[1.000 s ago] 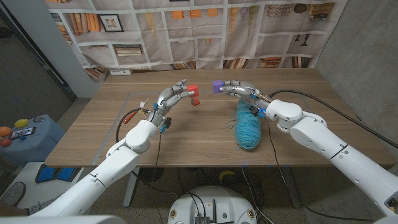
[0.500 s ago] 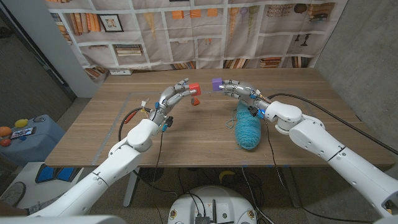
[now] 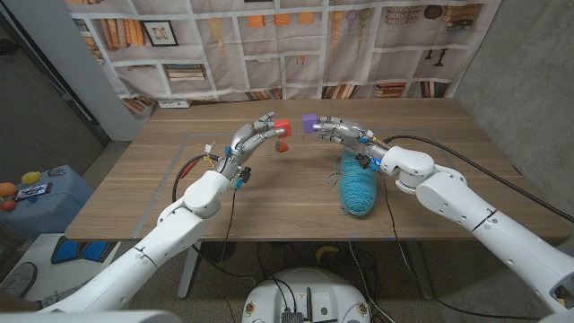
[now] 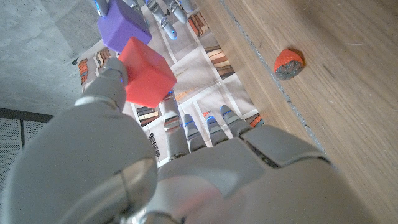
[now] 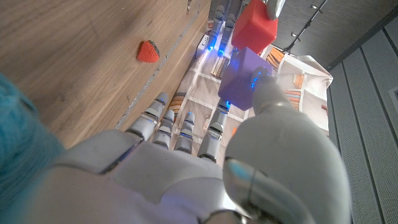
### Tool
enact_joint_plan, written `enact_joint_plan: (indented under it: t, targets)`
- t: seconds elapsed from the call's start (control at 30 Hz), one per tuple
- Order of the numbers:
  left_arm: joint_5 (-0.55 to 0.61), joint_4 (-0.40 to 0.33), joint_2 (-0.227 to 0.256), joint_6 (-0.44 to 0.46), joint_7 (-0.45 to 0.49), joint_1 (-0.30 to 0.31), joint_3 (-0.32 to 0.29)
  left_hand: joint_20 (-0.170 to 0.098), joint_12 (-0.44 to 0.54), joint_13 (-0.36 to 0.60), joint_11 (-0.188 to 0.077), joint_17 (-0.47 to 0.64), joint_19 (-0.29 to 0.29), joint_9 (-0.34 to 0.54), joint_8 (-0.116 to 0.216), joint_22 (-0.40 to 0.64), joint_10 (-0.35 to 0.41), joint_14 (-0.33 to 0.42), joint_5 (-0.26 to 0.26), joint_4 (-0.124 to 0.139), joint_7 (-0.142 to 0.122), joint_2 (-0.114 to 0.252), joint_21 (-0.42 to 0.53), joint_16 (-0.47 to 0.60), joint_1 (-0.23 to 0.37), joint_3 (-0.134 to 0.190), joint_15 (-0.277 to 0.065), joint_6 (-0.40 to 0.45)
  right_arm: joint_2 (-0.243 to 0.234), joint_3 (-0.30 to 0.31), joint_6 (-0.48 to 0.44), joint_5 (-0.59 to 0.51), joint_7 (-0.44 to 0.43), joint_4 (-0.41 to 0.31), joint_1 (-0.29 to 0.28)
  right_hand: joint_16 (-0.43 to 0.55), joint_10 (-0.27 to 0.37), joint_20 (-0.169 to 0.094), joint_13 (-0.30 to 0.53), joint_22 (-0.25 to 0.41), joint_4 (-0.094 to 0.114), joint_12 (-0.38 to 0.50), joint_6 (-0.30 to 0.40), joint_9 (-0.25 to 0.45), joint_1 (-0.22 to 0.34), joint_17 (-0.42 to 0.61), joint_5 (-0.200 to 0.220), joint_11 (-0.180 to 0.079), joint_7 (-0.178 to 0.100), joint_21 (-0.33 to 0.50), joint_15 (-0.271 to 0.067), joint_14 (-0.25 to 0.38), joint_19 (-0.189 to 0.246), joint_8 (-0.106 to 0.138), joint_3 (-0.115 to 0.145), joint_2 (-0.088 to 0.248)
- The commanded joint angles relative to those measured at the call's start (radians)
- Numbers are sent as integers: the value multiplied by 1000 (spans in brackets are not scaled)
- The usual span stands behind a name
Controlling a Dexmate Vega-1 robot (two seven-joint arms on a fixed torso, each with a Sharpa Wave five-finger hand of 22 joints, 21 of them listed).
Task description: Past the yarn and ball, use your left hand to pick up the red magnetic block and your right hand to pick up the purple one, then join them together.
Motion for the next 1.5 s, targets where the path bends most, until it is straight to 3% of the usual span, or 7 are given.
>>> enact_joint_plan:
  t: [0.03,1.5]
  targets:
    - [-8,-5,4,7,-9,-4,5,2,0,2,5,2,3,3,3,5,1,-1,6,5,-66,42,3,-3,29,1,5,75,-10,-16,-10,-3,9,-5,13,1,3,-2,2,2,1,-2,70,1,-38,2,9,6,-32,4,3,3,0,22,-6,49]
    - [-31,12,-3,24,-26,-26,20,9,1,2,9,1,-1,4,-3,5,2,-1,8,3,-67,47,3,-3,30,-6,5,74,24,-54,-13,-18,34,32,59,4,11,-4,2,2,-6,-4,66,-13,-41,8,17,5,-32,7,0,8,3,14,-19,62]
